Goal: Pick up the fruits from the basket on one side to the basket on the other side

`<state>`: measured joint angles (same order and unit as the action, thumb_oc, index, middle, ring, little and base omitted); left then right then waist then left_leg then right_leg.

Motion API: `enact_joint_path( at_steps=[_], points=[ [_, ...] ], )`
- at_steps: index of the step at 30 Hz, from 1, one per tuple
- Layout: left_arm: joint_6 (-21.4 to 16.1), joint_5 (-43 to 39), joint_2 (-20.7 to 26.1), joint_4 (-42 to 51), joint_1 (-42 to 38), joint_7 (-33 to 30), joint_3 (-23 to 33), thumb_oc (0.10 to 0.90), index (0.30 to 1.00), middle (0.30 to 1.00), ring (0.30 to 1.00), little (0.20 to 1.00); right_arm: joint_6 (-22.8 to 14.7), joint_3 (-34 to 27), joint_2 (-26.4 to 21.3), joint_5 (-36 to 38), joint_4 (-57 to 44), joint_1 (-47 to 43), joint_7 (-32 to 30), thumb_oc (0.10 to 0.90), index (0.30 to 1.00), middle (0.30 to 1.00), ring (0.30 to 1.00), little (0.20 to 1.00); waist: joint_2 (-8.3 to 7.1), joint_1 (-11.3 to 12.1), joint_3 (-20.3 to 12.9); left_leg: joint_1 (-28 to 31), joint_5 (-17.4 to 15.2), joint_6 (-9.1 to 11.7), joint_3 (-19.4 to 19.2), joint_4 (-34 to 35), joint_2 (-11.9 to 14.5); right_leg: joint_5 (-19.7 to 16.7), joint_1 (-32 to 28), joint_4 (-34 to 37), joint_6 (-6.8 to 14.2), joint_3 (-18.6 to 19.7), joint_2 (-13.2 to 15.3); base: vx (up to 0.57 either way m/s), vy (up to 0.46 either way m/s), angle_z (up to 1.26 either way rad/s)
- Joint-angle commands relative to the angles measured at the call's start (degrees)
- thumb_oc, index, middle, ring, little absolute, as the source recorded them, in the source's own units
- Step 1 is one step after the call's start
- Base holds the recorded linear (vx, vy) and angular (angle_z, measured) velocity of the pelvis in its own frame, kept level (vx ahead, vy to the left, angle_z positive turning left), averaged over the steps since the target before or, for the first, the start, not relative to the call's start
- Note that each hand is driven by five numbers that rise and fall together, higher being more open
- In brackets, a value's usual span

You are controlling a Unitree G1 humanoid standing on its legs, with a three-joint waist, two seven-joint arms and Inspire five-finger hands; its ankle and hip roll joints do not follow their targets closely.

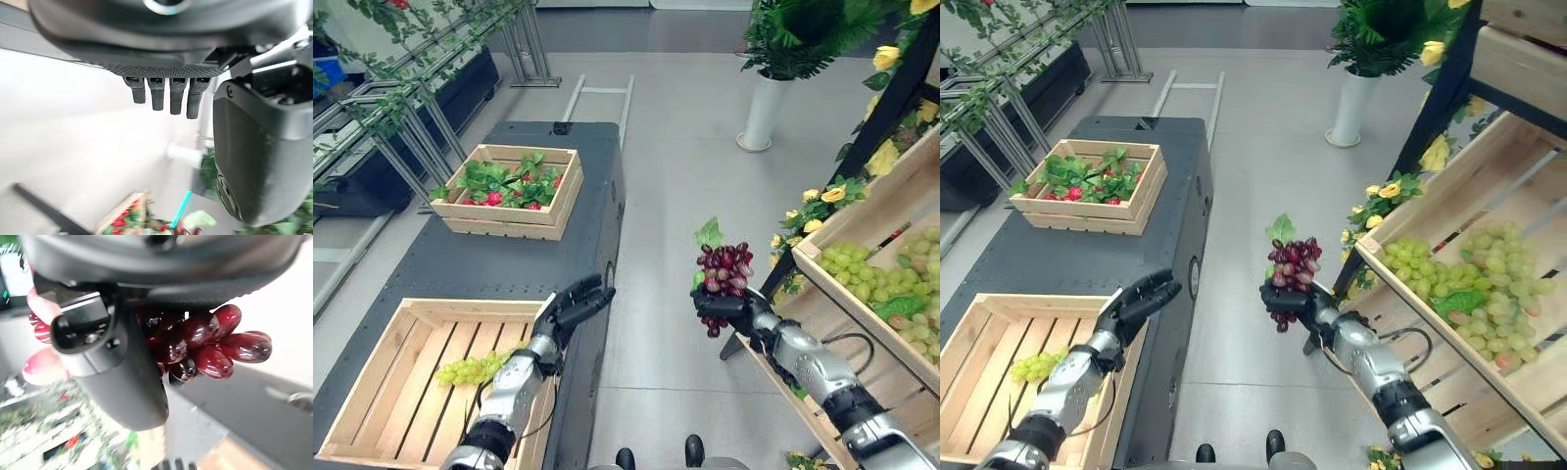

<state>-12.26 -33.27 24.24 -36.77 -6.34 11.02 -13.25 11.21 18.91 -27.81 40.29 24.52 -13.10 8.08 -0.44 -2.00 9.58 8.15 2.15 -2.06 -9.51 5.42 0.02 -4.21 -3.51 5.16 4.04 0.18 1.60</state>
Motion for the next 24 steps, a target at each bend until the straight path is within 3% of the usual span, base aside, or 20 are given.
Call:
enact_joint_path(
  at_steps=[1,4,10,12,18,24],
  points=[
    [-5.97,2.34,-0.02,-1.23,-6.24,-2.98,-0.56,0.800,0.900,0.900,0.900,0.900,-10.07,-5.31,1.01,-0.91,-1.81,-4.57,1.93,0.400,0.300,0.300,0.300,0.300,-0.54,-0.70,-3.87,-0.21,-5.23,-0.01,1.21,-0.42,-1.37,1.07,-0.69,-0.16,-1.57,-0.89,-2.15,-0.04,0.027,-0.21],
    [-4.51,2.19,-1.55,-2.56,-4.27,-3.84,-0.81,0.800,0.900,0.900,0.900,0.900,-10.81,-6.82,0.29,-1.43,1.06,-1.69,0.89,0.400,0.300,0.300,0.300,0.300,-0.68,-1.36,-2.59,-0.65,-5.17,0.01,0.30,-0.42,-1.10,0.65,0.12,-0.16,-1.39,-0.44,-2.29,-0.02,0.031,-0.21],
    [-5.52,1.89,-3.61,-2.59,-2.59,-6.76,-1.37,0.800,0.900,0.900,0.900,0.900,-11.74,-9.01,-0.82,-4.37,4.53,1.74,-0.76,0.400,0.300,0.300,0.300,0.300,-1.20,-2.50,-0.47,-1.75,-4.78,-0.12,-1.37,-0.42,-0.86,-0.10,2.02,-0.16,-1.40,0.73,-2.59,-0.01,0.042,-0.17],
    [-6.25,1.53,-4.01,-2.10,-3.56,-7.83,-1.94,0.800,0.900,0.900,0.900,0.900,-13.21,-9.48,-1.58,-4.73,6.14,1.54,-1.54,0.400,0.300,0.300,0.300,0.300,-1.78,-2.97,1.83,-3.32,-4.76,-0.23,-2.11,-1.72,-0.84,-0.47,3.33,-0.63,-1.60,1.12,-2.67,-0.13,0.033,-0.23],
    [-6.98,2.66,-2.44,0.57,-9.49,-11.22,-4.89,0.800,0.900,0.900,0.900,0.900,-17.71,-12.38,-4.43,-2.03,9.03,-1.49,-6.30,0.400,0.300,0.300,0.300,0.300,-3.48,-3.82,10.97,-14.43,-9.42,-0.73,-3.02,-18.07,-0.25,2.70,12.07,-12.39,-2.71,-0.15,-2.62,-0.18,-0.019,-0.25],
    [-6.52,1.67,-0.99,3.88,-12.51,-12.17,-6.39,0.800,0.900,0.900,0.900,0.900,-19.81,-14.01,-6.41,-0.58,11.00,-4.70,-9.01,0.400,0.300,0.300,0.300,0.300,-3.64,-3.70,15.59,-25.18,-13.13,-1.31,-1.97,-31.56,-0.82,5.20,21.43,-22.83,-3.97,-1.90,-2.31,-0.17,-0.036,0.04]
  ],
)
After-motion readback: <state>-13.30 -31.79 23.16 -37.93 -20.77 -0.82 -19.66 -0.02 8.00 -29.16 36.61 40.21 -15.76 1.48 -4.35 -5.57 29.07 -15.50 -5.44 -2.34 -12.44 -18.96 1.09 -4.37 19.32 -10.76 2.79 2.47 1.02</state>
